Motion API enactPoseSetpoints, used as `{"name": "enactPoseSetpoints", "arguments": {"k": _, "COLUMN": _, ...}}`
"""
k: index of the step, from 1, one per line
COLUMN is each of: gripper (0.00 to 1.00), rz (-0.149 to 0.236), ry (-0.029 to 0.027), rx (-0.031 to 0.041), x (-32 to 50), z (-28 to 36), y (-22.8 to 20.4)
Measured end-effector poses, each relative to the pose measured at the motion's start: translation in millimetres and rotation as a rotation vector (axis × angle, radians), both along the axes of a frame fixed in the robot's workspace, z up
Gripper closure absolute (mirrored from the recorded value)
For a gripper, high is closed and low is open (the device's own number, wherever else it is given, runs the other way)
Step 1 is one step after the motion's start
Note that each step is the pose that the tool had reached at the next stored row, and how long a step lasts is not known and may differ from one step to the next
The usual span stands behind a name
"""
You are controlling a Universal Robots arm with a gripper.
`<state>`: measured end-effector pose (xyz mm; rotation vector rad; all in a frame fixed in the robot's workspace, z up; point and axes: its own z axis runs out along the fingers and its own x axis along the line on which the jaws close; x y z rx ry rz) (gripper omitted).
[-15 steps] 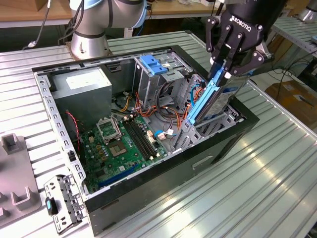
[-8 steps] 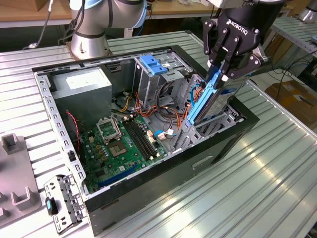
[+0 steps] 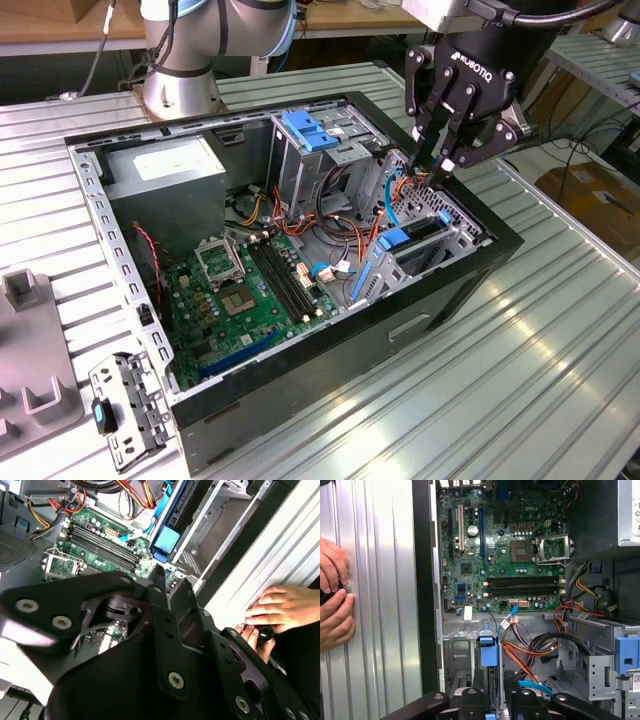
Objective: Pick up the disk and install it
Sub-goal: 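Insert the disk into the insertion slot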
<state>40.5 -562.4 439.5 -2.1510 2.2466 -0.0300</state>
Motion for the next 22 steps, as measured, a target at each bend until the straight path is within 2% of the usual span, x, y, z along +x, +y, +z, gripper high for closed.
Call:
{"name": "enactPoseSetpoints", "arguments": {"k": 1, "gripper": 0.77, "rz": 0.0, "ry": 0.0, "rx": 0.0, "x": 3.2, "z": -3.9, "y": 0.0}}
{"name": "enactPoseSetpoints", "arguments": {"k": 3, "gripper": 0.89, "rz": 0.0, "ry": 0.0, "rx": 0.0, "x": 7.1, "z": -8.5, "y": 0.0}}
{"name": "enactPoseSetpoints", "arguments": {"k": 7, "gripper": 0.89, "rz": 0.0, "ry": 0.0, "rx": -0.0001, "x": 11.7, "z": -17.4, "y": 0.0}}
{"name": "enactPoseSetpoints", "arguments": {"k": 15, "gripper": 0.89, "rz": 0.0, "ry": 0.0, "rx": -0.0001, "x": 13.1, "z": -34.5, "y": 0.0}}
{"name": "enactPoseSetpoints", "arguments": {"k": 18, "gripper": 0.89, "rz": 0.0, "ry": 0.0001, "rx": 0.0, "x": 15.7, "z": -43.4, "y": 0.0}}
{"name": "enactPoseSetpoints", "arguments": {"k": 22, "gripper": 0.89, "rz": 0.0, "ry": 0.0022, "rx": 0.0, "x": 17.6, "z": -52.1, "y": 0.0}}
